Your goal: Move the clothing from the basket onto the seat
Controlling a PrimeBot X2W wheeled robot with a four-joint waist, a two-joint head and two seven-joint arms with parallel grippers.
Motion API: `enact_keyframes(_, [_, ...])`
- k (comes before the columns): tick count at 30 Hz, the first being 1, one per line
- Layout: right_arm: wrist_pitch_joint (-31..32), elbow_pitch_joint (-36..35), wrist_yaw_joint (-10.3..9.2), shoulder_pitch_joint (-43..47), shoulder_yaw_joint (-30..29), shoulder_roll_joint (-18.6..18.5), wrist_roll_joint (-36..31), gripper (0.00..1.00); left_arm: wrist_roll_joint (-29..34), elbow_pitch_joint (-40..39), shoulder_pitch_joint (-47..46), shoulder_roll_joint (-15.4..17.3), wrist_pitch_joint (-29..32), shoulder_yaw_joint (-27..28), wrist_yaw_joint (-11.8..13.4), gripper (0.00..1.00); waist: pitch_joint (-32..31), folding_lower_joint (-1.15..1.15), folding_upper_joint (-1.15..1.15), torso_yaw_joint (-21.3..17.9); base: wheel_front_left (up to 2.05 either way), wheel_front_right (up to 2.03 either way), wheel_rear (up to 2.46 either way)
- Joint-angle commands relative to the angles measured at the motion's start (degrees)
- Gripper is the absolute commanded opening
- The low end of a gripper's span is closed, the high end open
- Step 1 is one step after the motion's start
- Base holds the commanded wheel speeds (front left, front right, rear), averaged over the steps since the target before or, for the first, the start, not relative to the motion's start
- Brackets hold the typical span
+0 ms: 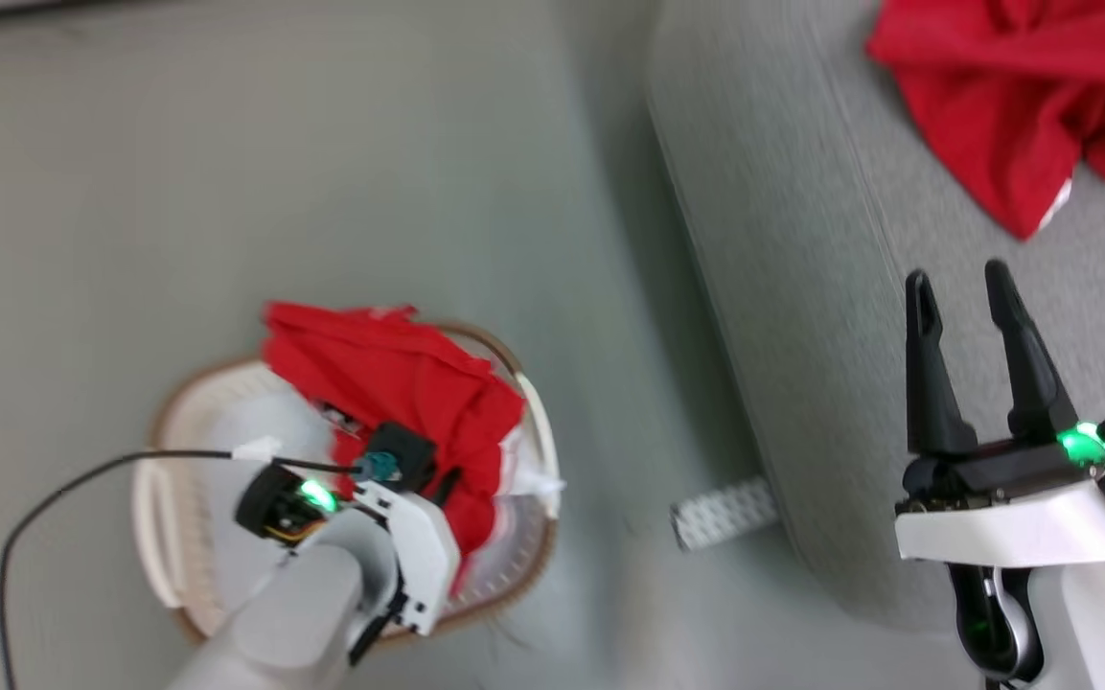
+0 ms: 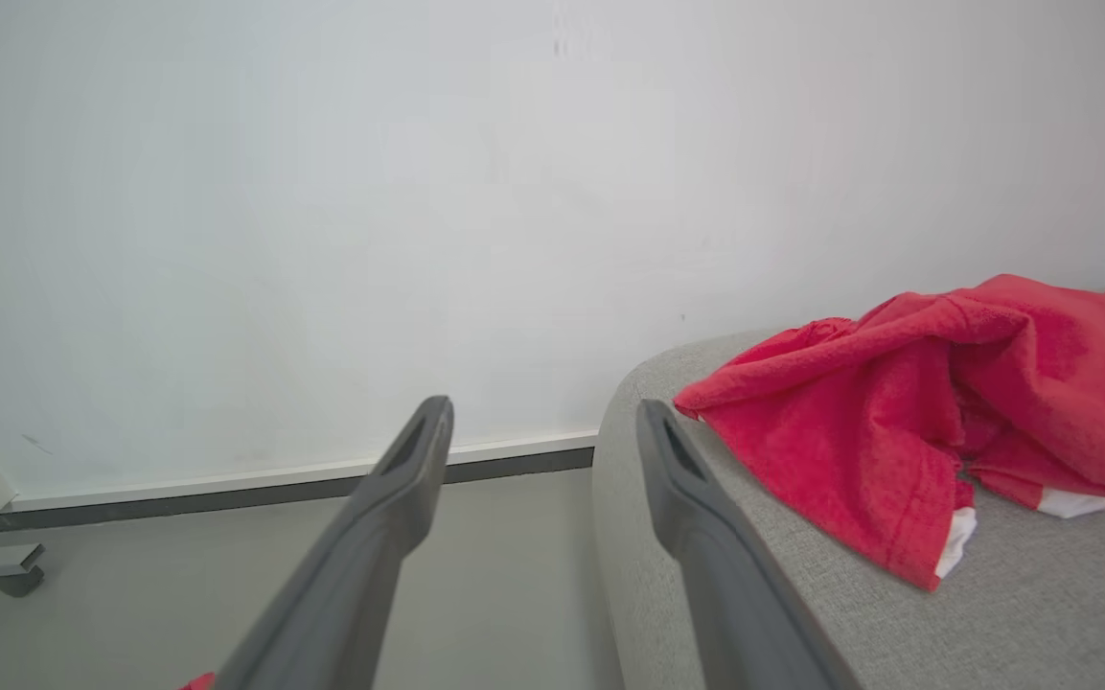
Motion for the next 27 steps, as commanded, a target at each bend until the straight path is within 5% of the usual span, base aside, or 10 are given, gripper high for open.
enact_keyframes(1, [0.0, 0.32, -0.13, 0.96, 0.05, -0.6, -0.42, 1.0, -1.26, -0.35, 0.89, -0.17, -0.64, -0.03, -0.13, 0.0, -7.15, 0.0, 0.0, 5.45, 0.0, 0.0, 0.0])
enact_keyframes(8, [0.01, 1.7, -0.13, 5.13, -0.61, -2.16, -1.06, 1.0, -7.13, -6.89, 3.34, -1.58, -7.16, -0.9, -0.13, 0.0, -16.36, 0.0, 0.0, 9.77, 0.0, 0.0, 0.0])
enact_keyframes(17, [0.0, 2.77, -0.13, 10.61, 0.01, -3.74, -0.76, 1.0, -13.69, -22.06, 3.02, 0.13, -7.84, 1.43, 0.13, 0.0, -22.97, 0.0, 0.0, 13.21, 0.0, 0.0, 0.0])
enact_keyframes(27, [0.01, 2.7, -0.13, 12.48, 2.07, -3.97, 0.02, 1.0, -16.11, -42.04, 3.25, 5.09, -2.72, 5.96, 5.35, 0.0, -26.88, 0.0, 0.0, 13.42, 0.0, 0.0, 0.0])
